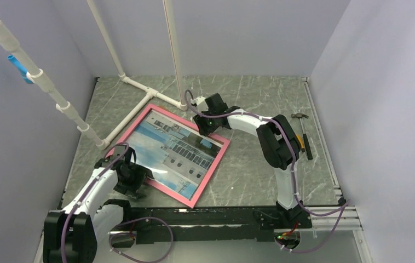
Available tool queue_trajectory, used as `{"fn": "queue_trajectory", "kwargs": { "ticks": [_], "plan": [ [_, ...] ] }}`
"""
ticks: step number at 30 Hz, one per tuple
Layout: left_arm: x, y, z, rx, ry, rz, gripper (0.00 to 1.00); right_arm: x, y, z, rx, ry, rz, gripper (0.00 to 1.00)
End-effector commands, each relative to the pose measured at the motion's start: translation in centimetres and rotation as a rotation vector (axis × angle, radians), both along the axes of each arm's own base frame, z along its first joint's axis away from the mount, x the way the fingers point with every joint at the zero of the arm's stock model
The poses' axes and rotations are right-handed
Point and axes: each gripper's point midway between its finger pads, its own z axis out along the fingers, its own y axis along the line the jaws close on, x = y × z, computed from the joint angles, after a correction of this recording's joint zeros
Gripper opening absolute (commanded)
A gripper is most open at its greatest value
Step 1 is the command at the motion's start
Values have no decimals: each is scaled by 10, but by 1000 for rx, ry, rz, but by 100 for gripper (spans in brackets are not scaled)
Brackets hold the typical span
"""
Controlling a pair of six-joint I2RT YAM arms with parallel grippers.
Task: Take the photo out of the frame
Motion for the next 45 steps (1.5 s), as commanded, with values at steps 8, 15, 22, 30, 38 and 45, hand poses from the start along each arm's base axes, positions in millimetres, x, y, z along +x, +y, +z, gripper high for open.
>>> {"fn": "queue_trajectory", "kwargs": {
  "ticks": [8, 15, 22, 30, 38, 45],
  "plan": [
    [10, -3, -9, -15, -10, 23, 63, 7, 19, 6, 2, -49, 85, 18],
    [14, -7, 1, -38, -37, 8, 40, 9, 29, 33, -68, -148, 94, 0],
    [19, -11, 33, -64, -133, -3, 27, 11, 27, 87, -34, -232, 44, 0],
    [16, -23, 76, -140, -293, -79, 3, -22, 24, 135, -19, -274, 13, 0],
    [12, -51, 128, -252, -554, -359, 0, -106, -15, 132, -91, -178, -105, 0],
    [9, -75, 160, -289, -750, -590, 0, -185, -51, 120, -24, -69, -191, 0]
  ]
}}
